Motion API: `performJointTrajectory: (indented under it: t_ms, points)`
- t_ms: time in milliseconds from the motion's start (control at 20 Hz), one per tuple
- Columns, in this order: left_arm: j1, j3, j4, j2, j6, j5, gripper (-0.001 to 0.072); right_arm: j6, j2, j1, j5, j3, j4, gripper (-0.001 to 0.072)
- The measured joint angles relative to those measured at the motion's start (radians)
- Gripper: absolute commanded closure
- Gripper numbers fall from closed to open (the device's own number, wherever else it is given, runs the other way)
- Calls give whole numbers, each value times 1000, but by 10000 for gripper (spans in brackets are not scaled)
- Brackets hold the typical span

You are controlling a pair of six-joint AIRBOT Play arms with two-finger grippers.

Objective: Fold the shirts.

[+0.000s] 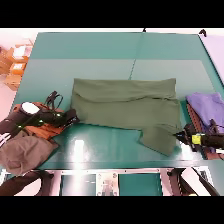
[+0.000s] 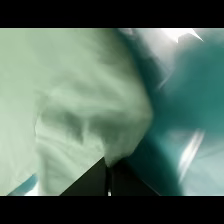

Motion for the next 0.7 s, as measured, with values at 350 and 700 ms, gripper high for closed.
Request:
performJointTrajectory:
  t_ms: [350,700]
  points:
    - [18,127,208,98,-130,-196,683,107,97,36,90,242,-34,693]
    - [19,430,243,-43,-129,-186,683,144,-56,231,-62,431,65,692]
